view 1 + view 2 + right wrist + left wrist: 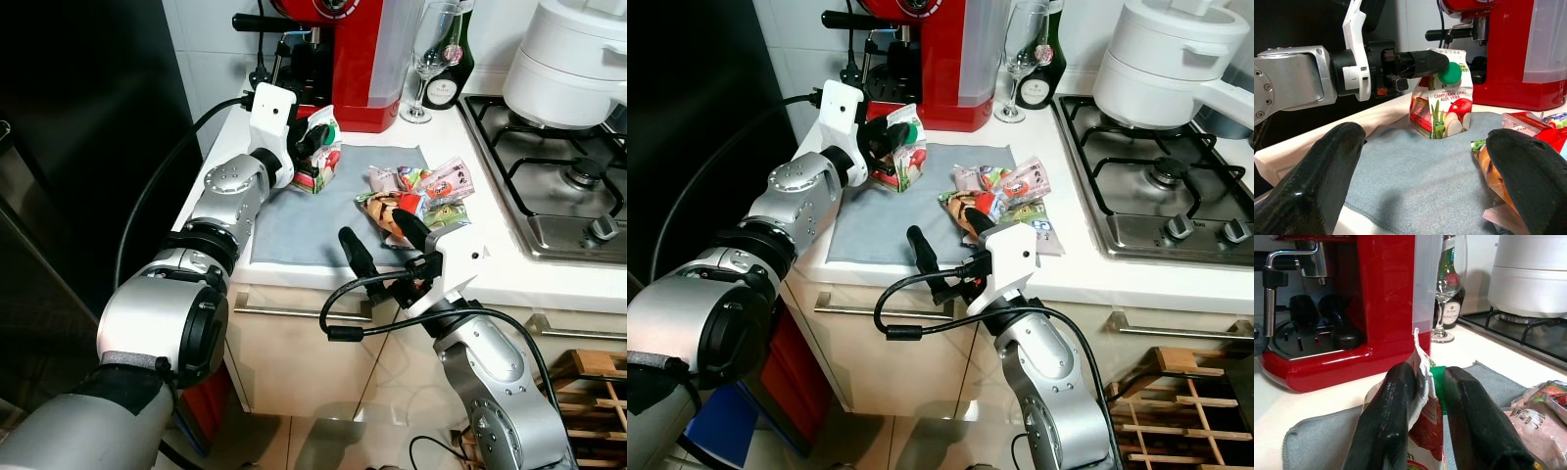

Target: Restocking fridge

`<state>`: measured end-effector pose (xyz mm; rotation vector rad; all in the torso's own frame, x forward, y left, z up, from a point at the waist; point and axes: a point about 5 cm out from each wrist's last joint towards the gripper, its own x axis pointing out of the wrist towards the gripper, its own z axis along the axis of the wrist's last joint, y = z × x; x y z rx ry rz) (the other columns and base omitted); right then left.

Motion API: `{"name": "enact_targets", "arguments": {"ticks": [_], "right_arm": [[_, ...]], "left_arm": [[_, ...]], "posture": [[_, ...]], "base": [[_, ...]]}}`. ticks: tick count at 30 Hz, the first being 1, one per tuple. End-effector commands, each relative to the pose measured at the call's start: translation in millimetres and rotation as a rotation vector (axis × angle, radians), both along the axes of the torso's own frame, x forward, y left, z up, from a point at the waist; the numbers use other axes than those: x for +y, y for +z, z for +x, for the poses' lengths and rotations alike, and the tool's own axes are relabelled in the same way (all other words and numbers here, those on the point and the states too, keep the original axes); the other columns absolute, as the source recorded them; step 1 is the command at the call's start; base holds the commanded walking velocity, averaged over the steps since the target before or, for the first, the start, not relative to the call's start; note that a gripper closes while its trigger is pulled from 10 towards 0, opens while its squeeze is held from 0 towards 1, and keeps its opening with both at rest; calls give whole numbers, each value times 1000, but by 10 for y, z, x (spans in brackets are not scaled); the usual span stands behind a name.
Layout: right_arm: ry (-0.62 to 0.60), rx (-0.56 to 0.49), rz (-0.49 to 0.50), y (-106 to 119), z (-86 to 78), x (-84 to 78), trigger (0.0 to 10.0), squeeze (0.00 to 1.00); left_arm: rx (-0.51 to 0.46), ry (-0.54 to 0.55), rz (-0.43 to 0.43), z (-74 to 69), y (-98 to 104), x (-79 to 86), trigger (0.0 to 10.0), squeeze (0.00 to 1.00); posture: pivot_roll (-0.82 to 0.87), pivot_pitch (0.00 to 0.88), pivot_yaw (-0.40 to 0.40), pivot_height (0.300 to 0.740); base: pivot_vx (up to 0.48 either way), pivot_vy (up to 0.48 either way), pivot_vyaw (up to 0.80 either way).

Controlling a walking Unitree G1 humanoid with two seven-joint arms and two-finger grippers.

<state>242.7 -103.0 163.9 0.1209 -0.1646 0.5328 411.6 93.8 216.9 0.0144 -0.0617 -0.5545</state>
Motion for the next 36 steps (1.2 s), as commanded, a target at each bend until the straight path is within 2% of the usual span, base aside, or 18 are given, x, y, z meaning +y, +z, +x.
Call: {"name": "enact_targets", "arguments": {"ticks": [1,5,9,11,17,20,25,28,29,31,33,34,36], "right_arm": [[5,-3,-3,7,25,15,10000,0],[0,4,-5,-20,36,10,10000,0],[-9,11,-9,-48,56,-7,10000,0],[-24,18,-13,-83,87,-26,10000,0],[-31,21,-17,-113,118,-24,10000,0],[-47,19,-22,-146,193,-42,10000,0],[-54,11,-23,-152,241,-43,10000,0],[-112,-10,-23,-144,282,-90,10000,0],[-177,-25,-27,-132,319,-147,10000,0],[-375,-68,-10,-54,409,-362,10000,0],[-422,-97,-10,-6,425,-418,10000,0],[-479,-150,-22,84,436,-479,10000,0],[-498,-163,-24,106,440,-498,10000,0]], "left_arm": [[32,8,12,-13,-94,14,0,0],[25,13,19,-14,-94,20,0,0],[-25,6,8,2,29,22,0,0],[-124,-9,-10,22,273,32,0,0],[-199,-17,-3,19,426,43,0,0],[-323,-22,-11,-6,682,91,0,0],[-393,-29,-21,-42,827,125,0,0],[-436,-30,-29,-104,850,154,0,0],[-455,-25,-20,-144,831,169,9961,0],[-494,29,-20,-238,771,250,10000,0],[-500,43,-30,-279,746,282,10000,0],[-509,75,-59,-377,699,327,10000,0],[-514,83,-64,-415,682,330,10000,0]], "posture": [[-179,0,40,740],[-178,0,37,740],[-176,0,36,740],[-165,0,33,740],[-153,0,29,740],[-138,0,24,740],[-126,0,25,740],[-119,0,32,740],[-116,0,33,740],[-96,0,31,740],[-96,0,31,740],[-89,0,29,740],[-83,0,26,740]], "base": [[0,0,0],[0,0,0],[0,0,0],[0,0,0],[0,0,0],[0,0,0],[0,0,0],[0,0,0],[0,0,0],[0,0,0],[0,0,0],[0,0,0],[0,0,0]]}}
